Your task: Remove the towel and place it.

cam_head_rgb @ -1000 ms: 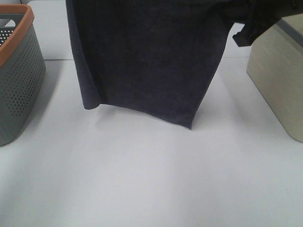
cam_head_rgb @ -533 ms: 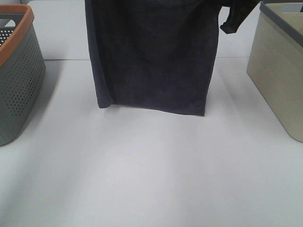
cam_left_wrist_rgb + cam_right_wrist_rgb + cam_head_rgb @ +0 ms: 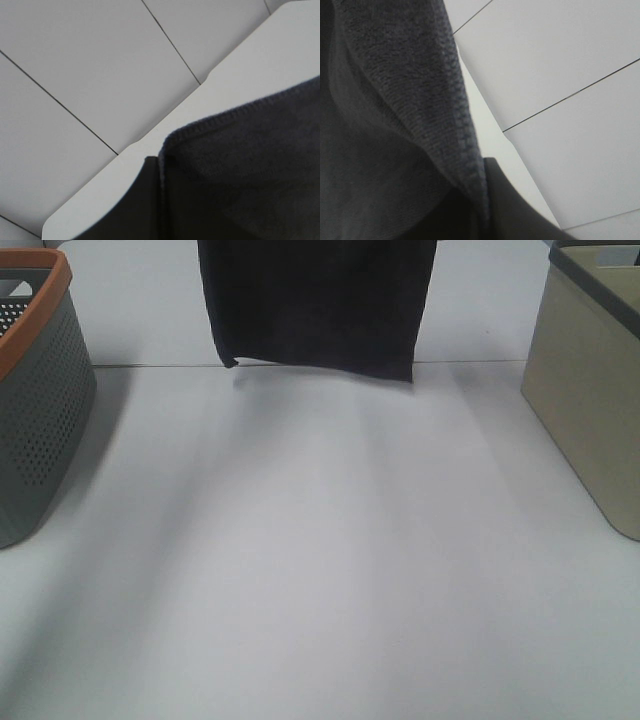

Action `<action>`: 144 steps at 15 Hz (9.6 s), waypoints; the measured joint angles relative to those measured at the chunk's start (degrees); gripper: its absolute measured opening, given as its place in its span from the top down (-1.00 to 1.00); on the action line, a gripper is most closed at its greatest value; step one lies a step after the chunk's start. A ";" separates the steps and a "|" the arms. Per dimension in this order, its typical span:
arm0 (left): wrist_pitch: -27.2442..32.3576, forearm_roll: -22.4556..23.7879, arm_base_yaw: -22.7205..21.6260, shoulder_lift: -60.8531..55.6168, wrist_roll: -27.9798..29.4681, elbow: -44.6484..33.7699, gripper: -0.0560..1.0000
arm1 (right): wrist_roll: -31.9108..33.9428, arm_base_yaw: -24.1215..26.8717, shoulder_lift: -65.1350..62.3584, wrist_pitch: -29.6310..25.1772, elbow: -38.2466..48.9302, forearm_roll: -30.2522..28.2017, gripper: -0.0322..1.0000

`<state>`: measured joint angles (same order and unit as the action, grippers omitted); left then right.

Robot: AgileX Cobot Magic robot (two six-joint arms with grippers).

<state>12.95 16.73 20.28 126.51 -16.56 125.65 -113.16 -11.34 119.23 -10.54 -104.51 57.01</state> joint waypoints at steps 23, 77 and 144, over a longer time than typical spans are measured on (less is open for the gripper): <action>5.50 0.80 -1.78 7.33 0.86 -0.11 0.89 | 7.05 0.00 9.40 4.64 -0.34 4.53 0.89; 56.84 -23.43 -0.06 -17.82 11.40 -15.93 -0.69 | 119.81 2.69 -21.20 -59.30 5.90 -44.52 -0.24; 47.21 -20.45 -17.42 -126.80 10.49 -97.17 -0.69 | 113.90 4.70 -116.02 -50.88 75.75 -54.43 -0.24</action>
<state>60.16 -3.72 2.86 -0.29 -6.07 28.48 0.74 -6.65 3.21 -61.42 -28.76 2.58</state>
